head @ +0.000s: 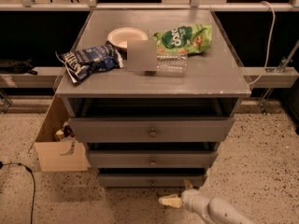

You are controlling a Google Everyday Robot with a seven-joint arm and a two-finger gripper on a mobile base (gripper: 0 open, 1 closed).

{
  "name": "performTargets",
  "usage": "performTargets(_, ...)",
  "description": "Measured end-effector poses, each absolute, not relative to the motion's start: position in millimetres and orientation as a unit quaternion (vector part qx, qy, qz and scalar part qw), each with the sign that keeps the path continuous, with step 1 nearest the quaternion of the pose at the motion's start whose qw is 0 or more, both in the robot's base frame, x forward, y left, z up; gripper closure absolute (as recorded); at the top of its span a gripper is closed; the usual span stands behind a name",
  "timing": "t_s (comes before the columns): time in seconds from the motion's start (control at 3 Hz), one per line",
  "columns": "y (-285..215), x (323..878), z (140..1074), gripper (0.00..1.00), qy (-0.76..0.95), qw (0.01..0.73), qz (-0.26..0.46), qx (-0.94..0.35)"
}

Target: Open bottom drawer

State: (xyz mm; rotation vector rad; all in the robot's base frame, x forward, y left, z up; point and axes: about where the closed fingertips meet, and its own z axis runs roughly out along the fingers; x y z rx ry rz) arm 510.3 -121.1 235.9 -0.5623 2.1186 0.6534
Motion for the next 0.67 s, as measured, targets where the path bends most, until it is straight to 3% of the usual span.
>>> performTargets(0.67,-108.9,518.9,238.0,0.0,0.839,0.422,0.252,-0.235)
